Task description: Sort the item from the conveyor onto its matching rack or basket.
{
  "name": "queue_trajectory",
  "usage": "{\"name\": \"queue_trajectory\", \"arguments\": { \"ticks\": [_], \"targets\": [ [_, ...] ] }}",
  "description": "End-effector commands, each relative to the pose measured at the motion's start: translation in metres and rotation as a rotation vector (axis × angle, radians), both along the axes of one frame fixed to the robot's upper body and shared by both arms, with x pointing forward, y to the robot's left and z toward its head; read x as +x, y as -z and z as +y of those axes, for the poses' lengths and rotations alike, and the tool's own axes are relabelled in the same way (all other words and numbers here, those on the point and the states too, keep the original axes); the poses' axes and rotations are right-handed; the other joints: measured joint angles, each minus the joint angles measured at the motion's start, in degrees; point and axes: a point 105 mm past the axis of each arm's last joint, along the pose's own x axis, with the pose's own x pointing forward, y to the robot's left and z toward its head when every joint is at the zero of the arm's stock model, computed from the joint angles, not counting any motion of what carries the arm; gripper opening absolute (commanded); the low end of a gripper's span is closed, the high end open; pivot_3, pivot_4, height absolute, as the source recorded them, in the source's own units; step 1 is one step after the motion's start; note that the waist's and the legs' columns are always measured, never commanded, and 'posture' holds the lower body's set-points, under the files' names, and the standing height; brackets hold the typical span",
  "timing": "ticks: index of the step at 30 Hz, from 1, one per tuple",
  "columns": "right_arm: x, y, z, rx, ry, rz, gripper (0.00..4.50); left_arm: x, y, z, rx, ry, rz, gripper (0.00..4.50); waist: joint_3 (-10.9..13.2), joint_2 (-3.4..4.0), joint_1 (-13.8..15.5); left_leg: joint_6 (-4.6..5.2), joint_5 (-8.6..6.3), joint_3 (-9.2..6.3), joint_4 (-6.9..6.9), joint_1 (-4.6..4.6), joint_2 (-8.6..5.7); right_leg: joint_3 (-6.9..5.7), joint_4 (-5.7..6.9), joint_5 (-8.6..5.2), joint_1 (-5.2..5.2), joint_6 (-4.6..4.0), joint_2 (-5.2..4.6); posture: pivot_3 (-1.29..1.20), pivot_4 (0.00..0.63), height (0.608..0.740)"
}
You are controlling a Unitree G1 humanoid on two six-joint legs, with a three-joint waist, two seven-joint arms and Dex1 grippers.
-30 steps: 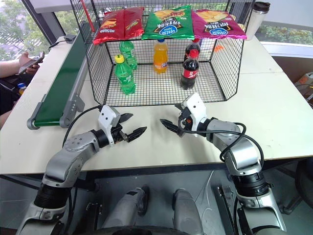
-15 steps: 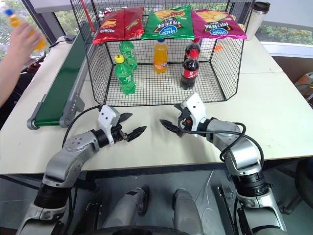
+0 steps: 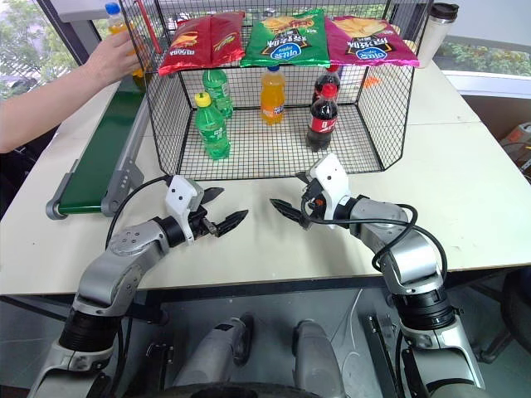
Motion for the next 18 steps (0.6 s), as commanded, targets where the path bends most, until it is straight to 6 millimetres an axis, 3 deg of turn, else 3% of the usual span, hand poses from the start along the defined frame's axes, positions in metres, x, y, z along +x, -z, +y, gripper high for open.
{"name": "queue_trajectory", "arguments": {
  "ticks": [1, 6, 10, 14, 18],
  "targets": [
    [-0.002, -0.014, 0.003, 0.009, -0.016, -0.056, 4.48, 0.0, -0.011, -0.002, -0.013, 0.008, -0.052, 4.5, 0.0, 0.0, 0.0, 0.0, 0.0, 0.0, 0.0, 0.0, 0.0, 0.0, 0.0, 0.0, 0.0, 0.0, 0.0, 0.0, 0.15, 0.739],
    [-0.004, -0.015, 0.004, 0.011, -0.032, -0.051, 4.48, -0.002, -0.016, 0.0, -0.013, 0.005, -0.064, 4.5, 0.0, 0.0, 0.0, 0.0, 0.0, 0.0, 0.0, 0.0, 0.0, 0.0, 0.0, 0.0, 0.0, 0.01, 0.0, 0.0, 0.15, 0.739],
    [-0.008, -0.019, 0.007, 0.017, -0.064, -0.052, 4.48, -0.004, -0.031, 0.012, -0.008, -0.051, -0.117, 4.5, 0.0, 0.0, 0.0, 0.0, 0.0, 0.0, 0.0, 0.0, 0.0, 0.0, 0.0, 0.0, 0.0, 0.0, 0.0, 0.0, 0.15, 0.739],
    [-0.019, -0.031, 0.015, 0.033, -0.147, -0.06, 4.48, -0.013, -0.057, 0.043, -0.08, -0.18, -0.144, 4.5, 0.0, 0.0, -0.3, 0.0, -0.01, -0.01, -0.02, -0.02, 0.02, 0.0, 0.0, -0.01, -0.05, 0.02, 0.01, 0.0, 0.15, 0.739],
    [-0.032, -0.046, 0.025, 0.063, -0.258, -0.061, 4.48, -0.019, -0.068, 0.085, -0.149, -0.329, -0.11, 4.5, 0.0, 0.0, -0.2, 0.01, -0.01, -0.04, -0.03, -0.02, 0.03, -0.02, 0.01, -0.02, -0.05, 0.03, 0.02, 0.0, 0.15, 0.739]
  ]
}}
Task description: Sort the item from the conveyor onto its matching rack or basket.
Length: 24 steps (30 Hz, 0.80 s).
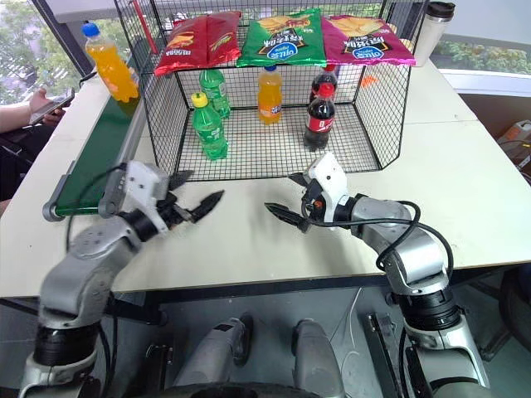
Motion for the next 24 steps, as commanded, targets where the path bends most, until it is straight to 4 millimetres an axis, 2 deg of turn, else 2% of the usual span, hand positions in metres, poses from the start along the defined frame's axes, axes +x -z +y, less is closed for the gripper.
{"name": "queue_trajectory", "arguments": {
  "ticks": [1, 7, 12, 18, 24],
  "targets": [
    [-0.016, -0.029, 0.012, 0.046, -0.126, -0.061, 4.48, -0.006, -0.015, 0.039, -0.063, -0.13, -0.001, 4.5, 0.0, 0.0, 0.0, 0.0, 0.0, 0.0, 0.0, 0.0, 0.0, 0.0, 0.0, 0.0, 0.0, 0.0, 0.0, 0.0, 0.15, 0.739],
    [-0.024, -0.045, 0.026, 0.063, -0.24, -0.077, 4.48, -0.008, -0.021, 0.107, -0.067, -0.361, -0.002, 4.5, 0.0, 0.0, 0.2, 0.0, 0.0, 0.0, 0.02, 0.0, -0.01, -0.01, -0.04, 0.0, 0.02, -0.01, -0.02, 0.0, 0.15, 0.739],
    [-0.027, -0.048, 0.034, 0.067, -0.291, -0.085, 4.48, -0.011, -0.018, 0.15, -0.021, -0.54, -0.03, 4.5, 0.0, -0.01, 0.2, 0.0, -0.01, 0.01, 0.0, -0.04, -0.01, 0.0, -0.16, 0.02, 0.02, -0.05, -0.05, 0.0, 0.15, 0.739],
    [-0.028, -0.044, 0.038, 0.052, -0.304, -0.086, 4.48, -0.012, 0.0, 0.163, -0.017, -0.601, -0.009, 4.5, 0.0, -0.02, 0.1, 0.01, -0.02, 0.0, -0.04, -0.08, -0.01, 0.01, -0.26, 0.13, 0.02, -0.22, -0.06, 0.0, 0.15, 0.739],
    [-0.027, -0.04, 0.036, 0.042, -0.294, -0.086, 4.48, -0.007, 0.005, 0.171, -0.012, -0.637, -0.017, 4.5, 0.0, -0.02, 0.1, 0.01, -0.03, -0.01, -0.05, -0.11, -0.01, 0.01, -0.32, 0.12, 0.01, -0.21, -0.06, 0.0, 0.15, 0.739]
  ]
}}
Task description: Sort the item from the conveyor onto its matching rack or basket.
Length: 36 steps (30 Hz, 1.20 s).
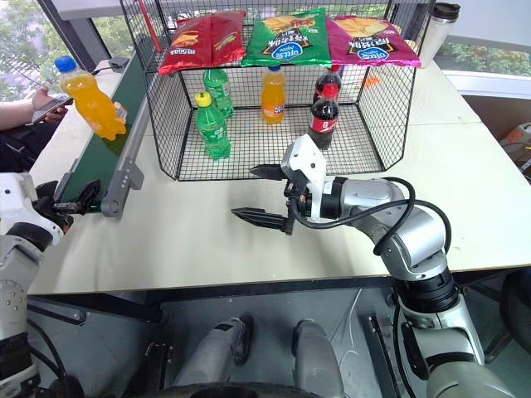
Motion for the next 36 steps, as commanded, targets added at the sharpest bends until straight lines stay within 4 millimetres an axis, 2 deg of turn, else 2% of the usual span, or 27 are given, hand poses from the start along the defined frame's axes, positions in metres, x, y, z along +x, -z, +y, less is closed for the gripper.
{"name": "queue_trajectory", "arguments": {
  "ticks": [1, 14, 22, 26, 30, 32, 36],
  "targets": [
    [-0.003, -0.004, 0.001, 0.008, -0.011, -0.031, 4.48, 0.003, -0.009, 0.007, 0.038, -0.036, -0.045, 4.5, 0.0, 0.0, 0.0, 0.0, 0.0, 0.0, 0.0, 0.0, 0.0, 0.0, 0.0, 0.0, 0.0, 0.0, 0.0, 0.0, 0.15, 0.739],
    [-0.005, -0.001, 0.0, -0.008, 0.001, -0.036, 4.48, 0.014, -0.012, 0.002, 0.045, -0.022, -0.065, 4.5, 0.0, 0.0, 0.0, 0.01, -0.01, 0.0, -0.02, -0.01, 0.0, -0.01, -0.02, 0.02, -0.01, 0.0, 0.0, 0.0, 0.15, 0.739],
    [-0.004, -0.002, 0.0, -0.013, 0.009, -0.034, 4.48, 0.014, -0.011, -0.004, 0.035, 0.017, -0.069, 4.5, 0.0, 0.0, 0.0, 0.02, -0.01, 0.0, -0.02, -0.01, 0.0, -0.01, -0.02, 0.02, -0.01, -0.01, 0.0, 0.0, 0.15, 0.739],
    [-0.003, -0.003, 0.0, -0.016, 0.018, -0.035, 4.5, 0.011, -0.013, -0.009, 0.007, 0.051, -0.098, 3.04, 0.0, 0.0, 0.0, 0.02, -0.01, 0.0, -0.02, -0.01, 0.0, -0.01, -0.02, 0.02, -0.01, 0.0, 0.0, 0.0, 0.15, 0.739],
    [-0.003, -0.002, -0.002, -0.021, 0.022, -0.036, 4.5, 0.012, -0.029, -0.014, -0.037, 0.076, -0.133, 3.0, 0.0, -0.01, 0.2, 0.02, -0.01, -0.03, -0.02, -0.01, 0.0, -0.02, -0.05, 0.0, 0.02, 0.02, 0.0, 0.0, 0.15, 0.739],
    [-0.003, -0.003, -0.001, -0.021, 0.021, -0.035, 4.5, 0.017, -0.049, -0.024, -0.052, 0.128, -0.181, 3.0, 0.0, -0.02, 0.3, 0.02, -0.01, -0.04, -0.01, -0.03, 0.0, -0.03, -0.07, -0.01, 0.03, 0.04, 0.0, 0.0, 0.15, 0.739],
    [-0.004, -0.005, 0.0, -0.015, 0.017, -0.033, 4.5, 0.023, -0.072, -0.045, -0.049, 0.252, -0.207, 3.0, 0.0, -0.11, 0.0, 0.02, -0.01, -0.08, -0.01, -0.06, -0.01, -0.09, -0.08, 0.01, 0.02, 0.02, 0.01, 0.0, 0.15, 0.739]
  ]
}}
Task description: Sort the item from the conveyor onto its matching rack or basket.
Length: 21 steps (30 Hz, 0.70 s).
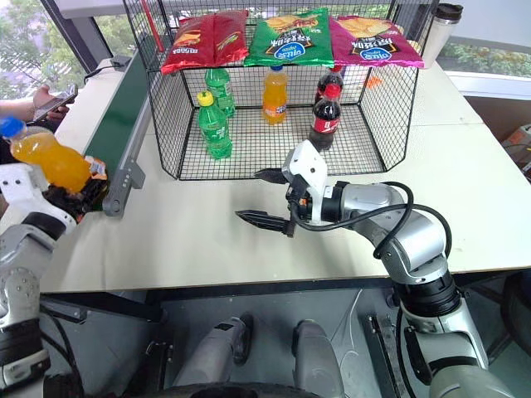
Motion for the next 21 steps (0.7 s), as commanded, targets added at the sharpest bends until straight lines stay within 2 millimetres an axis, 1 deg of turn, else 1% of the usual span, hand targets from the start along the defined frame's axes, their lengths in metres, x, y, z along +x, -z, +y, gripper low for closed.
{"name": "queue_trajectory", "arguments": {
  "ticks": [1, 3, 6, 8, 10, 13, 14, 18, 21],
  "targets": [
    [-0.006, -0.017, 0.004, 0.019, -0.028, -0.064, 4.5, -0.002, -0.046, -0.032, 0.052, 0.179, -0.121, 3.0, 0.0, 0.0, -0.1, 0.0, 0.0, 0.01, -0.01, 0.0, 0.0, 0.0, -0.01, 0.01, -0.01, -0.02, 0.0, 0.0, 0.15, 0.739],
    [-0.006, -0.018, 0.006, 0.029, -0.031, -0.062, 4.5, 0.0, -0.038, -0.06, 0.087, 0.33, -0.073, 3.0, 0.0, 0.02, -0.1, 0.02, -0.01, 0.05, -0.02, 0.0, -0.01, -0.03, -0.01, 0.02, -0.02, -0.02, 0.0, 0.0, 0.15, 0.739],
    [-0.004, -0.02, 0.006, 0.033, -0.03, -0.066, 4.5, 0.001, -0.025, -0.092, 0.131, 0.48, -0.032, 3.0, 0.0, 0.03, -0.1, 0.08, -0.04, 0.14, -0.03, 0.02, -0.03, 0.02, -0.05, 0.02, -0.01, -0.01, -0.01, 0.0, 0.15, 0.739],
    [-0.001, -0.022, 0.006, 0.038, -0.023, -0.069, 4.5, 0.0, -0.016, -0.119, 0.195, 0.604, -0.012, 3.0, 0.0, 0.03, -0.1, 0.08, -0.04, 0.14, -0.03, 0.01, -0.02, 0.02, -0.05, 0.03, -0.01, -0.02, 0.0, 0.0, 0.15, 0.739],
    [0.001, -0.023, 0.006, 0.039, -0.019, -0.069, 4.5, -0.003, -0.01, -0.133, 0.233, 0.683, -0.002, 3.0, 0.0, 0.03, -0.1, 0.08, -0.04, 0.14, -0.02, 0.01, -0.02, 0.02, -0.05, 0.03, -0.01, -0.02, 0.0, 0.0, 0.15, 0.739],
    [0.005, -0.017, 0.001, 0.023, 0.011, -0.06, 4.5, -0.005, 0.004, -0.157, 0.302, 0.816, 0.013, 3.0, 0.0, 0.04, -0.2, 0.08, -0.04, 0.14, -0.03, 0.01, -0.01, 0.03, -0.05, 0.03, -0.02, -0.03, -0.01, 0.0, 0.15, 0.739],
    [0.005, -0.015, -0.001, 0.022, 0.021, -0.054, 4.5, -0.005, 0.01, -0.168, 0.322, 0.862, 0.013, 3.0, 0.0, 0.04, -0.1, 0.08, -0.04, 0.13, -0.03, 0.01, -0.01, 0.03, -0.05, 0.03, -0.02, -0.03, -0.01, 0.0, 0.15, 0.739],
    [0.005, -0.012, -0.003, 0.022, 0.039, -0.045, 4.5, -0.004, 0.02, -0.192, 0.355, 0.959, -0.005, 3.0, 0.0, 0.04, 0.0, 0.08, -0.04, 0.14, -0.03, 0.0, -0.02, 0.03, -0.1, 0.02, 0.01, -0.03, -0.02, 0.0, 0.15, 0.739],
    [0.01, -0.008, -0.005, 0.026, 0.065, -0.035, 4.5, -0.005, 0.027, -0.211, 0.362, 1.044, -0.011, 3.0, 0.0, 0.04, 0.0, 0.1, -0.05, 0.13, -0.03, -0.02, -0.02, 0.03, -0.12, 0.03, 0.01, -0.02, -0.02, 0.0, 0.15, 0.739]
  ]
}}
